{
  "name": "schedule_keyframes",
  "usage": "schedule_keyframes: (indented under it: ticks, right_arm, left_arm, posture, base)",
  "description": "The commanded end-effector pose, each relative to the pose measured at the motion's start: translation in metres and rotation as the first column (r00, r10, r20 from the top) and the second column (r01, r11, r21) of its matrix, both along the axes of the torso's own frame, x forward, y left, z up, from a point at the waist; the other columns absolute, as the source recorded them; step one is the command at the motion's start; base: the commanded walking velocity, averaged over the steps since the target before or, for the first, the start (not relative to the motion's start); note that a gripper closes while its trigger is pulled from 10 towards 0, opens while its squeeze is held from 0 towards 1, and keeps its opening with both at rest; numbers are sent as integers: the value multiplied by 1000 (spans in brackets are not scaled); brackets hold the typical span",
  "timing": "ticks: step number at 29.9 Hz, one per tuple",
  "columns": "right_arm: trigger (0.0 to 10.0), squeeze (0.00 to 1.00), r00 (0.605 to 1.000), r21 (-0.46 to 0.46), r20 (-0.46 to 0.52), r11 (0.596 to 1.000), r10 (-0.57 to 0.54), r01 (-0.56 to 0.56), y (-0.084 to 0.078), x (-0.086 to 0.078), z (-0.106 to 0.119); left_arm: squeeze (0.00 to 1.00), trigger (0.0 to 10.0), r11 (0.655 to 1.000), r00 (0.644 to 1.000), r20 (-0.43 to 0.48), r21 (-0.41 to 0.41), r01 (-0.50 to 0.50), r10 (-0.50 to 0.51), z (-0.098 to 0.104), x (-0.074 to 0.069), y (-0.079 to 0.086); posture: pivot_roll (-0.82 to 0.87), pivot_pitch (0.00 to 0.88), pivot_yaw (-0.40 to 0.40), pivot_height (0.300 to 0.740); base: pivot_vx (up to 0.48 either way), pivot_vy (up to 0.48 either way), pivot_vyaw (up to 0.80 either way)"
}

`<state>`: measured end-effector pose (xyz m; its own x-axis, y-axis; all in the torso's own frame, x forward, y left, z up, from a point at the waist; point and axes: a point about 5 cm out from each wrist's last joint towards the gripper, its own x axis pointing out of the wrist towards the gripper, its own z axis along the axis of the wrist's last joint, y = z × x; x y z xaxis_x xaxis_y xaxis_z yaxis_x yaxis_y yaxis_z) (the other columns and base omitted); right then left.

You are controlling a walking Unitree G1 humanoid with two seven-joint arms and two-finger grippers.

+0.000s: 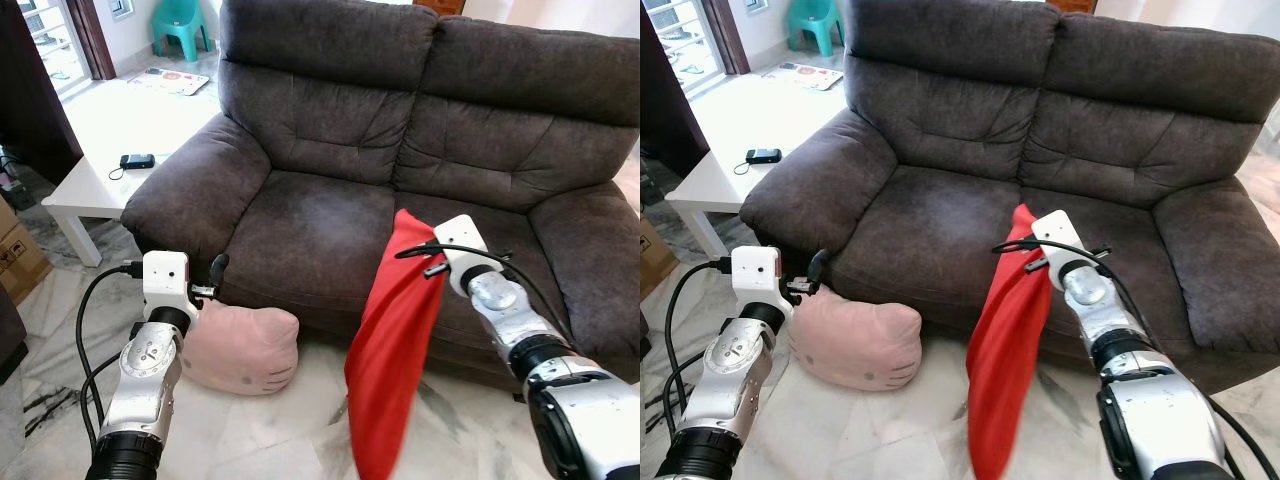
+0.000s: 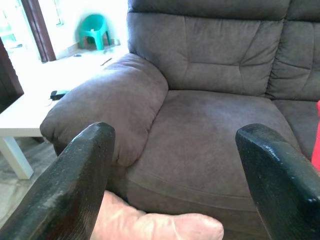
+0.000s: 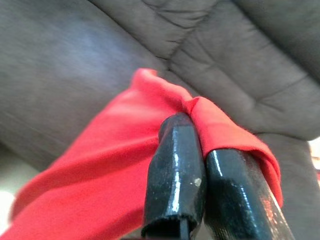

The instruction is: Move the pillow to the sofa from floor

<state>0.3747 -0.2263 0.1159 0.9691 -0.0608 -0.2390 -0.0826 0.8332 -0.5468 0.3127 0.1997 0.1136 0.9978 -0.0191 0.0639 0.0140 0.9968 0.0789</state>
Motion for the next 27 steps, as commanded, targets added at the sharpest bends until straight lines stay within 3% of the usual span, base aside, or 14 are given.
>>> schedule_keyframes:
  ticks: [1, 8, 11, 14, 16, 18, 22, 26, 27]
  right_arm:
    - [10000, 0, 992, -14, 112, 998, -61, 63, -16, 6, 25]
    - [10000, 0, 978, -81, 68, 976, -198, 203, -54, -15, 6]
    - [10000, 0, 972, -71, 37, 970, -232, 234, -61, -23, -5]
    - [10000, 0, 986, 5, -23, 986, -165, 165, -50, -29, -21]
    - [10000, 0, 996, 95, -77, 995, -34, 41, -30, -33, -37]
    - [10000, 0, 993, 165, -103, 986, 54, -37, -17, -37, -47]
    - [10000, 0, 982, 219, -130, 970, 139, -108, -5, -43, -57]
    - [10000, 0, 916, 305, -192, 909, 352, -285, 15, -56, -71]
    - [10000, 0, 856, 330, -220, 861, 468, -387, 24, -63, -75]
  left_arm:
    - [0, 10000, 1000, 1000, 4, 4, 4, -4, 1, 2, -4]
    - [0, 10000, 1000, 1000, 0, -1, 9, -9, 0, 2, -7]
    - [0, 10000, 1000, 1000, -2, 0, 10, -10, -1, 3, -7]
    - [0, 10000, 1000, 1000, -3, -1, 10, -10, -1, 3, -7]
    - [0, 10000, 1000, 1000, -10, -2, 23, -23, -2, 3, -8]
    - [0, 10000, 1000, 999, -14, -2, 30, -30, -3, 3, -9]
    - [0, 10000, 999, 999, -17, -3, 34, -34, -3, 2, -9]
    - [0, 10000, 998, 998, -29, -7, 64, -64, -4, 3, -10]
    - [0, 10000, 997, 996, -33, -10, 77, -77, -4, 3, -10]
  posture:
    - [127, 0, -110, 740]
    - [115, 0, -106, 740]
    - [115, 0, -106, 740]
    - [115, 0, -106, 740]
    - [115, 0, -106, 740]
    - [116, 0, -107, 740]
    - [115, 0, -108, 740]
    - [116, 0, -108, 740]
    - [116, 0, -109, 740]
  base:
    - [0, 0, 0]
    - [0, 0, 0]
    - [0, 0, 0]
    - [0, 0, 0]
    - [0, 0, 0]
    - [0, 0, 0]
    - [0, 0, 0]
    - [0, 0, 0]
    - [0, 0, 0]
